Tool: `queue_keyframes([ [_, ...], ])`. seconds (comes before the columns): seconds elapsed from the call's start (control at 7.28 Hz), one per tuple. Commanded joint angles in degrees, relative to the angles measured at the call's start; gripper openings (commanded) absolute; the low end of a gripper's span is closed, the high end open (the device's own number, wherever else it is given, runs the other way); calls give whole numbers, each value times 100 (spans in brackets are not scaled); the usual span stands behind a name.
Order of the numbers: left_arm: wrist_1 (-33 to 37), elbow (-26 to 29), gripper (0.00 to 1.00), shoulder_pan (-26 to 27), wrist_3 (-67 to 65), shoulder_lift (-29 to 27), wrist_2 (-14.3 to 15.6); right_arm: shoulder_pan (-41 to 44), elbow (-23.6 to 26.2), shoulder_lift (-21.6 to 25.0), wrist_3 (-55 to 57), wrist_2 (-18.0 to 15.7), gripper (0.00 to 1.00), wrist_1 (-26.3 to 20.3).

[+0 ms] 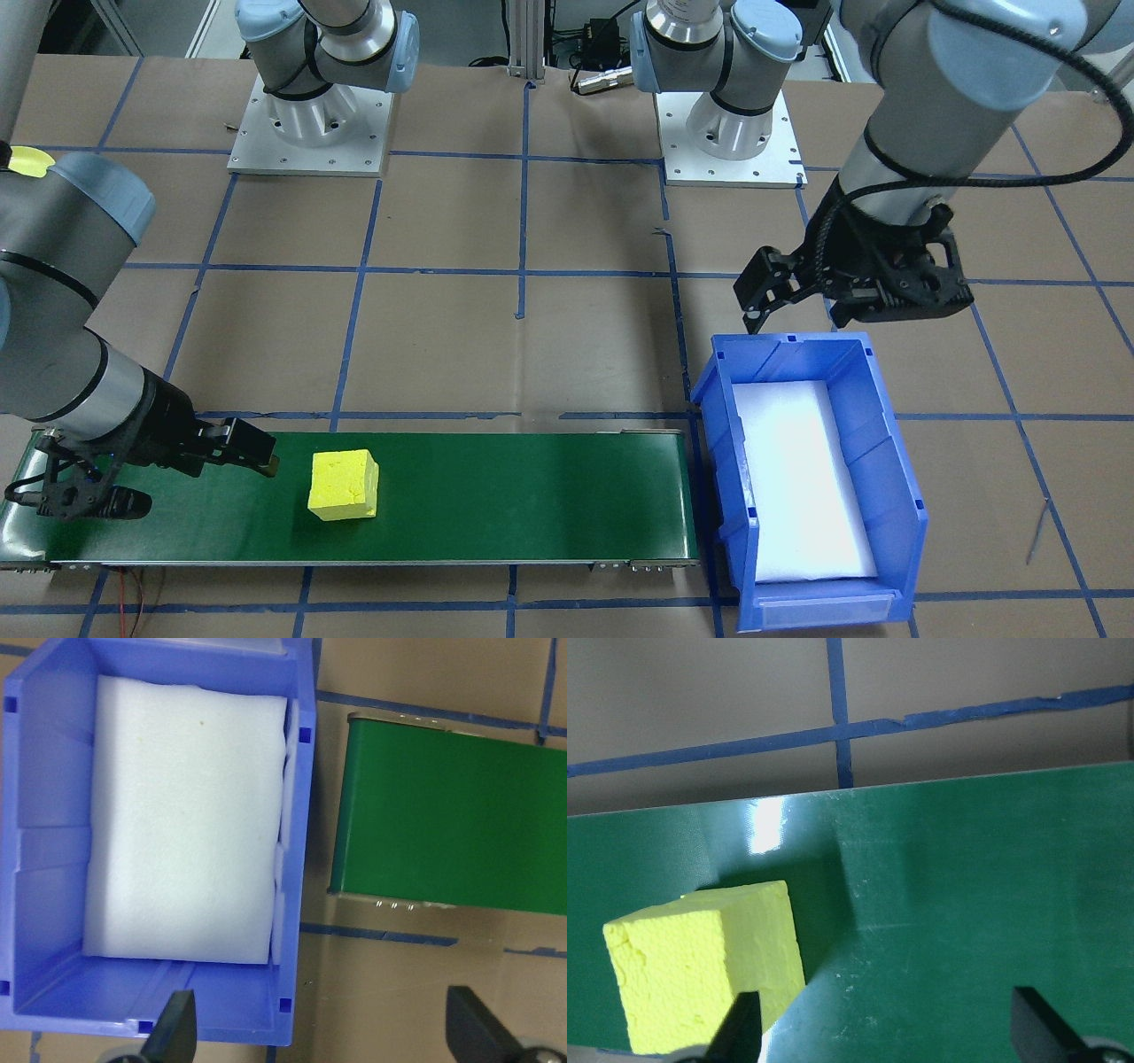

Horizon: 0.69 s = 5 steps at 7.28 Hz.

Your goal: Move block left to right into plate

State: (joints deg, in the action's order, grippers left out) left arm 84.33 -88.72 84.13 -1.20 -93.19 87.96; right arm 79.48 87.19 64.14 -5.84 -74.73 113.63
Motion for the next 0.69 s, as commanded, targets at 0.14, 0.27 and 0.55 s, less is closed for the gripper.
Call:
queue_keyframes([
  [0.14,487,4,100,-2,94,503,300,32,-123,-165,56,46,100,1],
  [0.27,679,56,100,-28,94,547,457,111,-123,-165,100,46,100,1],
  [0.55,707,47,100,-29,94,548,477,138,-132,-165,109,46,100,1],
])
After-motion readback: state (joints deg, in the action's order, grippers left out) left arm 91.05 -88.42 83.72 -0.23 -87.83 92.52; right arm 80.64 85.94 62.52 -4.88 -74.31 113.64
